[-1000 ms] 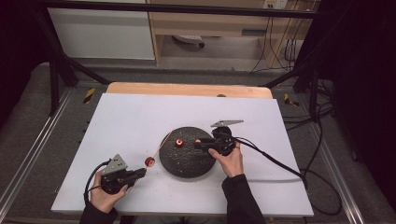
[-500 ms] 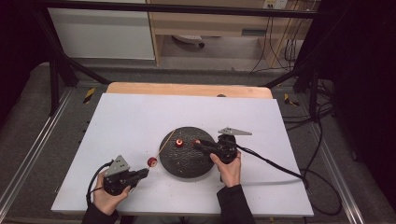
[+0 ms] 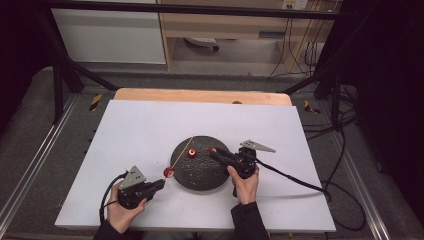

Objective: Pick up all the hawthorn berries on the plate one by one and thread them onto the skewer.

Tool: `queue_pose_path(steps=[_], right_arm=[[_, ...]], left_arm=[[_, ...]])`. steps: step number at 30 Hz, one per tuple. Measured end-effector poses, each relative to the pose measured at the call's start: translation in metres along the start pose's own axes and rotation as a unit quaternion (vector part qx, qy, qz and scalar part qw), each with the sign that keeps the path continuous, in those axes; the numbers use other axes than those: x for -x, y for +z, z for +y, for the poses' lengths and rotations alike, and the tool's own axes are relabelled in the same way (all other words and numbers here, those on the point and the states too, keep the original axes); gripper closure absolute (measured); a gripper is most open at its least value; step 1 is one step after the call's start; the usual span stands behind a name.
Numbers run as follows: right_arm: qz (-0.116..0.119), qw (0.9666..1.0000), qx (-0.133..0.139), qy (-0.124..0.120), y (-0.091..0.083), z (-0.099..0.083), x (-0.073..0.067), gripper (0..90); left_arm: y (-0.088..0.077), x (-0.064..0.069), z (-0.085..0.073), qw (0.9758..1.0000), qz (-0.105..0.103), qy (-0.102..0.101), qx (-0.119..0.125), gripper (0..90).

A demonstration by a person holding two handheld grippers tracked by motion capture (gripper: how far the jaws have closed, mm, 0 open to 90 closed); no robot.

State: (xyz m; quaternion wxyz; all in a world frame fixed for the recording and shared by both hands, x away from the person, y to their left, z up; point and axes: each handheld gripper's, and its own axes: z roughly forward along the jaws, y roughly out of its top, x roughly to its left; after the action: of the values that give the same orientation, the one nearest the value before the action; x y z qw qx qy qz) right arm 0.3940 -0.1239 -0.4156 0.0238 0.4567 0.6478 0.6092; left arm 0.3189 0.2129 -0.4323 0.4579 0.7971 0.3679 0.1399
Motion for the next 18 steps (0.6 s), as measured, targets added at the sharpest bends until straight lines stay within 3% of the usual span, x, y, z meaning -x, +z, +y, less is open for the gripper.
queue_pose_path(steps=[12,18], right_arm=[[0.01,0.9968,0.075,0.025,-0.005,0.013,-0.003,61.7],[0.005,0.9936,0.109,0.031,-0.006,0.021,-0.001,61.7]], left_arm=[[0.006,0.007,0.011,0.9996,0.008,-0.016,0.021,88.3],[0.011,0.014,0.019,0.9995,0.008,-0.009,0.03,88.3]])
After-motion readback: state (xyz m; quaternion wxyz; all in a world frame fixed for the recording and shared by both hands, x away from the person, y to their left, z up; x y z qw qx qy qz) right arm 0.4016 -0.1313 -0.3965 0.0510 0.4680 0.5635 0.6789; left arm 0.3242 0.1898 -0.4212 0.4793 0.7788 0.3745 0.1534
